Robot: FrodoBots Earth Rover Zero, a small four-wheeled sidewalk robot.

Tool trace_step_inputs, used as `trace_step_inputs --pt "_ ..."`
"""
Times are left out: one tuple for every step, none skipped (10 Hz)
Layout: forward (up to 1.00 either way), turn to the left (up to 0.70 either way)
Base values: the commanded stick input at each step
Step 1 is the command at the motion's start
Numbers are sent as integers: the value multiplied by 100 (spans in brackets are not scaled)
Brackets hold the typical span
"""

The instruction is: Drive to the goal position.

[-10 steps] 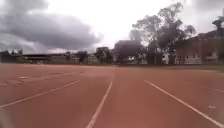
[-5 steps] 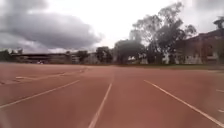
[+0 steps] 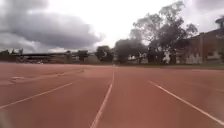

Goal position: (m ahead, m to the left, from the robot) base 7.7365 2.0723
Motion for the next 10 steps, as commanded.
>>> trace_step_inputs --pt "45 0" --pt "45 0" --pt "45 0" --pt "45 0" --pt "45 0" --pt "45 0" --pt "45 0" --pt "45 0" --pt "45 0" --pt "45 0"
